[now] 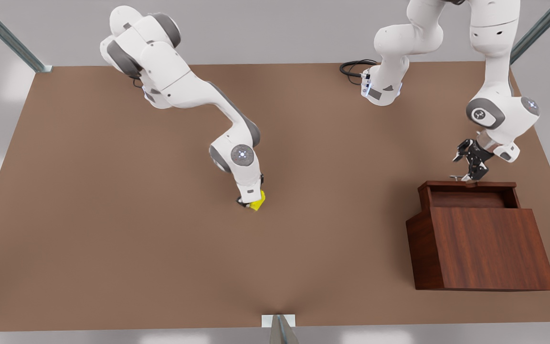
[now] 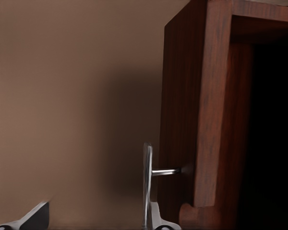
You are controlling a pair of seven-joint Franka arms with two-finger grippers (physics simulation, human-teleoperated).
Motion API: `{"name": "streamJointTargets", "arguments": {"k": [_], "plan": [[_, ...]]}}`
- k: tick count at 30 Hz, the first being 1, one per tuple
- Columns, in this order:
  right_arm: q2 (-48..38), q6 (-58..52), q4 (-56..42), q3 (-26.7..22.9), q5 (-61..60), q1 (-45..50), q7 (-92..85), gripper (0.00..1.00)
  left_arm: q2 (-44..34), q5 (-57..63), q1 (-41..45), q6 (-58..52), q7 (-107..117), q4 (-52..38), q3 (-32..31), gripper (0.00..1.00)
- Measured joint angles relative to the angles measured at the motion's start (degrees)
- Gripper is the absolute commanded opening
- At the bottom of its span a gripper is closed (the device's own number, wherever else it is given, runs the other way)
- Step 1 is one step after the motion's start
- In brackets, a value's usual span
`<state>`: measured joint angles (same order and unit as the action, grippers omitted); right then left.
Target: Open the drawer with left arm, place the square in the middle with right arm, and place the square in the drawer with left arm
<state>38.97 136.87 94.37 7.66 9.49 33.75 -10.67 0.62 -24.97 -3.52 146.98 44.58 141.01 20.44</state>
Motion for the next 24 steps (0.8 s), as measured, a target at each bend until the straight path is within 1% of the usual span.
{"name": "streamJointTargets", "arguments": {"k": [3, 8, 10, 11, 12, 13, 14, 15, 20, 22, 24], "plan": [[4.0, -0.4, -7.3, -0.4, 0.3, 4.7, 1.3, 0.61, -1.8, 0.1, 0.4, -0.7, 0.0, 1.2, 0.9, 1.0], [10.9, -0.7, -19.1, -0.4, 0.1, 9.2, 3.8, 0.61, -4.6, 0.3, -0.1, -2.2, -0.1, 1.8, 2.1, 1.0], [13.8, -0.7, -23.9, -0.2, -0.1, 10.9, 4.7, 0.6, -7.6, 2.2, -0.4, -3.4, -0.1, 1.8, 3.2, 1.0], [14.7, -0.6, -25.3, 0.0, -0.2, 11.5, 5.1, 0.68, -9.3, 4.4, -0.5, -4.0, -0.2, 1.6, 3.3, 1.0], [15.3, -0.5, -25.8, 0.0, -0.1, 11.8, 5.8, 0.9, -10.7, 6.9, 0.1, -4.6, -0.4, 1.1, 3.3, 1.0], [15.8, -0.4, -25.8, 0.0, 0.2, 11.9, 6.8, 1.0, -11.3, 8.8, 0.8, -5.2, -1.0, 0.1, 3.2, 1.0], [16.0, -0.4, -25.6, 0.1, 0.7, 12.0, 8.0, 1.0, -11.3, 10.3, 1.5, -5.7, -2.1, -1.4, 3.0, 1.0], [16.1, -0.5, -25.4, 0.0, 1.0, 12.1, 9.2, 1.0, -10.2, 11.3, 2.1, -6.6, -3.3, -4.2, 2.9, 1.0], [15.4, -0.6, -24.7, 0.0, 1.5, 12.9, 14.5, 1.0, 0.7, 13.8, 3.7, -15.5, -10.7, -25.5, -2.0, 1.0], [10.9, -0.9, -22.0, 0.0, 1.6, 12.7, 16.2, 1.0, 4.4, 14.1, 4.4, -19.6, -13.5, -32.5, -3.5, 1.0], [2.5, -1.1, -15.4, -0.2, 1.7, 11.9, 17.7, 1.0, 7.9, 14.4, 6.2, -23.6, -16.0, -39.2, -3.9, 1.0]]}}
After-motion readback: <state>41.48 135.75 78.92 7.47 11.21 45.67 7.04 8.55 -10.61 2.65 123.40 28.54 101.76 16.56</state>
